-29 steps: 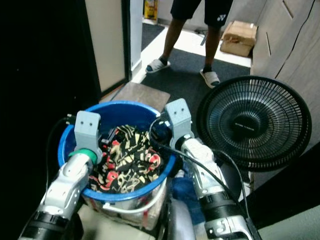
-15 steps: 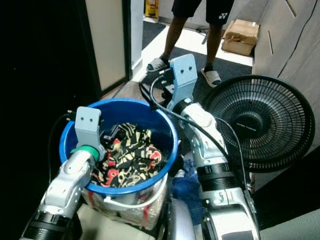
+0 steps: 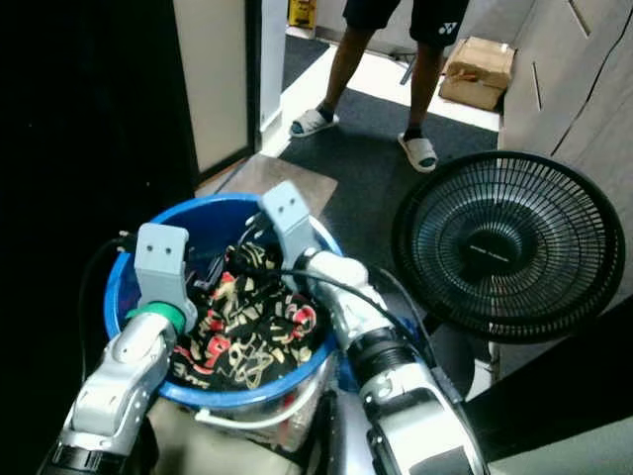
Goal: Clothes washing
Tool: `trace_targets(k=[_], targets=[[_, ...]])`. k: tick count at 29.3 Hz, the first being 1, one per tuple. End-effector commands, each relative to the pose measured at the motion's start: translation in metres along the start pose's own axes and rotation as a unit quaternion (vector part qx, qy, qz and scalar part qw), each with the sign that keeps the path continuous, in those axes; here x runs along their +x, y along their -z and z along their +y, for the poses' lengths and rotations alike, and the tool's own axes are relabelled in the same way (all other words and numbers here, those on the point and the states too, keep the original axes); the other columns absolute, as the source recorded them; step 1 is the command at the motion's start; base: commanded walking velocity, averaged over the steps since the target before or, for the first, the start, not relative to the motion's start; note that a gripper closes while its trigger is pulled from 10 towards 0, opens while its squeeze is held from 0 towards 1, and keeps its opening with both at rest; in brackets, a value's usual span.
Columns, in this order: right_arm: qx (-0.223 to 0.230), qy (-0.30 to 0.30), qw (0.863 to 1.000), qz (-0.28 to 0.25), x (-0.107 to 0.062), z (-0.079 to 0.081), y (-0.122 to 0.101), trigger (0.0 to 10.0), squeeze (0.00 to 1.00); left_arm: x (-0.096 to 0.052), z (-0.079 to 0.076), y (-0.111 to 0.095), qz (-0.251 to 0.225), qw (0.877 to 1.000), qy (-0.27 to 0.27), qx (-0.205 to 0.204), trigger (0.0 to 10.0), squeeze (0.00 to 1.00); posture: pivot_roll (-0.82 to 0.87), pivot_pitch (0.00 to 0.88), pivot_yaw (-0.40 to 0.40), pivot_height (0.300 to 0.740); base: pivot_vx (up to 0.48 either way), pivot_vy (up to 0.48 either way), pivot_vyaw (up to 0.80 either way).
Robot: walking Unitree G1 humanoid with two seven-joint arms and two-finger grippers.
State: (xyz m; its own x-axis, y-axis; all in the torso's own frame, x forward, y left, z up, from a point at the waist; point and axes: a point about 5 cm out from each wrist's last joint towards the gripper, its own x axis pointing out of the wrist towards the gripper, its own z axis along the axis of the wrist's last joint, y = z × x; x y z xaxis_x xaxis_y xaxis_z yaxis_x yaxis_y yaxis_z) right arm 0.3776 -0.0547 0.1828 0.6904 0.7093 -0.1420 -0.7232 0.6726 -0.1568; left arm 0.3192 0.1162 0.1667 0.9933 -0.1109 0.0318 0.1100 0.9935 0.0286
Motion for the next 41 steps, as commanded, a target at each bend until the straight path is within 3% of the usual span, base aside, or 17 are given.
trace_targets(k=[1, 6, 8, 9, 15, 17, 22, 24, 26, 27, 29, 31, 33, 35, 37, 41], targets=[[0.006, -0.009, 1.0, 0.012, 0.002, 0.006, 0.01, 10.0, 0.0, -0.006, 0.003, 0.009, 0.023, 1.0, -0.006, 0.003, 10.0, 0.0, 0.13, 0.197, -0.054, 0.47, 0.0, 0.0, 0.0], [0.007, -0.019, 1.0, 0.014, 0.005, 0.012, 0.014, 10.0, 0.0, -0.015, 0.007, 0.018, 0.044, 0.998, 0.024, 0.027, 10.0, 0.0, 0.12, 0.196, -0.047, 0.47, 0.0, 0.0, 0.0], [-0.004, -0.021, 1.0, 0.023, 0.005, 0.014, 0.02, 10.0, 0.0, -0.029, 0.012, 0.037, 0.076, 0.995, 0.039, 0.05, 10.0, 0.0, 0.11, 0.197, -0.042, 0.47, 0.0, 0.0, 0.0], [-0.004, -0.021, 1.0, 0.023, 0.005, 0.014, 0.02, 10.0, 0.0, -0.029, 0.012, 0.037, 0.076, 0.995, 0.039, 0.05, 10.0, 0.0, 0.11, 0.197, -0.042, 0.47, 0.0, 0.0, 0.0], [-0.069, -0.004, 0.996, 0.049, 0.004, 0.014, 0.031, 10.0, 0.0, -0.042, 0.011, 0.051, 0.104, 0.992, 0.047, 0.052, 10.0, 0.0, 0.1, 0.198, -0.043, 0.47, 0.0, 0.0, 0.0], [-0.058, -0.001, 0.997, 0.043, 0.005, 0.015, 0.029, 10.0, 0.0, -0.043, 0.009, 0.051, 0.106, 0.992, 0.05, 0.051, 10.0, 0.0, 0.11, 0.196, -0.043, 0.47, 0.0, 0.0, 0.0], [0.062, 0.027, 0.998, 0.013, 0.003, 0.011, 0.026, 10.0, 0.0, -0.042, 0.004, 0.048, 0.102, 0.992, 0.055, 0.048, 10.0, 0.0, 0.11, 0.196, -0.046, 0.47, 0.0, 0.0, 0.0], [0.058, 0.058, 0.997, 0.015, -0.004, 0.0, 0.029, 10.0, 0.0, -0.041, 0.002, 0.044, 0.097, 0.993, 0.057, 0.046, 10.0, 0.0, 0.11, 0.197, -0.046, 0.47, 0.0, 0.0, 0.0], [0.058, 0.058, 0.997, 0.015, -0.004, 0.0, 0.029, 10.0, 0.0, -0.041, 0.002, 0.044, 0.097, 0.993, 0.057, 0.046, 10.0, 0.0, 0.11, 0.197, -0.046, 0.47, 0.0, 0.0, 0.0], [0.04, 0.083, 0.995, 0.028, -0.011, -0.01, 0.034, 10.0, 0.0, -0.041, 0.001, 0.042, 0.093, 0.993, 0.059, 0.044, 10.0, 0.0, 0.1, 0.198, -0.042, 0.47, 0.0, 0.0, 0.0], [0.04, 0.083, 0.995, 0.028, -0.011, -0.01, 0.034, 10.0, 0.0, -0.041, 0.001, 0.042, 0.093, 0.993, 0.059, 0.044, 10.0, 0.0, 0.1, 0.198, -0.042, 0.47, 0.0, 0.0, 0.0], [-0.005, 0.137, 0.988, 0.067, -0.036, -0.036, 0.05, 10.0, 0.0, -0.039, -0.005, 0.037, 0.085, 0.993, 0.073, 0.037, 10.0, 0.0, 0.08, 0.202, -0.03, 0.47, 0.0, 0.0, 0.0], [-0.005, 0.172, 0.98, 0.095, -0.057, -0.052, 0.066, 10.0, 0.0, -0.038, -0.011, 0.035, 0.081, 0.992, 0.085, 0.033, 10.0, 0.0, 0.06, 0.204, -0.018, 0.47, 0.0, 0.0, 0.0], [0.03, 0.184, 0.974, 0.127, -0.069, -0.055, 0.084, 10.0, 0.0, -0.036, -0.013, 0.034, 0.082, 0.992, 0.094, 0.033, 10.0, 0.0, 0.05, 0.206, -0.01, 0.47, 0.0, 0.0, 0.0], [0.03, 0.184, 0.974, 0.127, -0.069, -0.055, 0.084, 10.0, 0.0, -0.036, -0.013, 0.034, 0.082, 0.992, 0.094, 0.033, 10.0, 0.0, 0.05, 0.206, -0.01, 0.47, 0.0, 0.0, 0.0], [0.055, 0.164, 0.973, 0.155, -0.077, -0.045, 0.106, 10.0, 0.0, -0.034, -0.015, 0.033, 0.084, 0.99, 0.104, 0.036, 10.0, 0.0, 0.04, 0.211, 0.009, 0.47, 0.0, 0.0, 0.0]])
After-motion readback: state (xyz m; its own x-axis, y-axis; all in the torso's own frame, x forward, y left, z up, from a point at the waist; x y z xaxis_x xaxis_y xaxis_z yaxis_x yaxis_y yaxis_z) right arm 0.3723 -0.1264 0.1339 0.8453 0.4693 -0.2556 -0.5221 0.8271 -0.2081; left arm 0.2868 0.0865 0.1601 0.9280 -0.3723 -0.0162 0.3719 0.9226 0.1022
